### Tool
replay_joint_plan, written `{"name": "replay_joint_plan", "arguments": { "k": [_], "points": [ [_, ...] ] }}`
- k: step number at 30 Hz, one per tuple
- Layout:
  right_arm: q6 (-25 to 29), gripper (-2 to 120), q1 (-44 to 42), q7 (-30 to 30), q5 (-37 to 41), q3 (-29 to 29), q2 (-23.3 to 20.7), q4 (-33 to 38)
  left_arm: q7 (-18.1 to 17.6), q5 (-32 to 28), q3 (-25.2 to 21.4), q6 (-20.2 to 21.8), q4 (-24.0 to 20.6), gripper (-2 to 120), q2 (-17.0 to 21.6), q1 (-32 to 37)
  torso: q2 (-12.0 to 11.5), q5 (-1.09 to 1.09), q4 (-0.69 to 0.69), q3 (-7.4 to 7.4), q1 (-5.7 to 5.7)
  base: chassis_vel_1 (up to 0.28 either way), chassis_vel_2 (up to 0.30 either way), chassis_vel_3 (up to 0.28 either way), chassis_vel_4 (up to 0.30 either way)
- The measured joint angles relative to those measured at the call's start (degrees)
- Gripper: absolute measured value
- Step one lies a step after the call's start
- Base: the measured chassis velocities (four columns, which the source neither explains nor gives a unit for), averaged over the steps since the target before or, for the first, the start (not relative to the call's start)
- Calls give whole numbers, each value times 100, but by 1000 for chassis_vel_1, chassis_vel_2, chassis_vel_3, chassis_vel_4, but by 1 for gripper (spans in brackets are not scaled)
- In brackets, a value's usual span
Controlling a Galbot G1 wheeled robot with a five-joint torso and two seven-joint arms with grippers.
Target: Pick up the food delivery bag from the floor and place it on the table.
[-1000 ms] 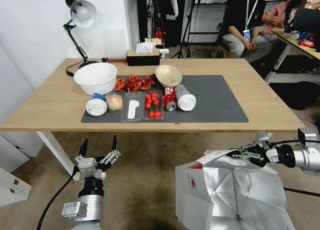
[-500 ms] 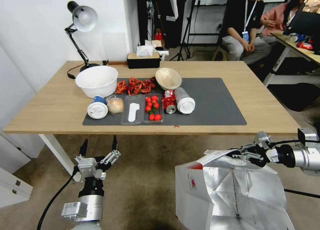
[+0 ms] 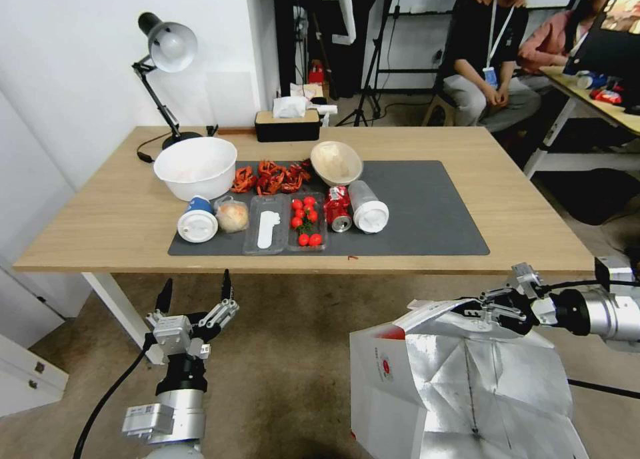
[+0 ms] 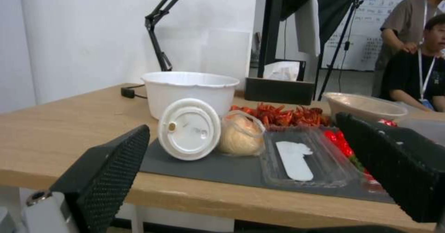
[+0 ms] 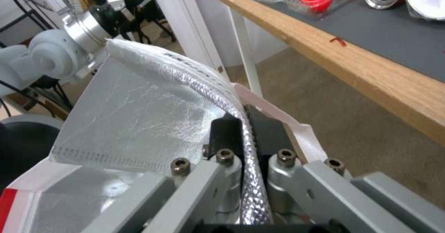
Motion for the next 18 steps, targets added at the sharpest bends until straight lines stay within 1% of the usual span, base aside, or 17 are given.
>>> {"name": "replay_joint_plan", "arguments": {
  "k": [18],
  "points": [
    [1, 0, -50, 0, 33, 41, 40, 62, -29, -3, -45, -42, -38, 100, -9, 27, -34, 0, 0, -19, -15, 0, 0, 0, 0]
  ]
}}
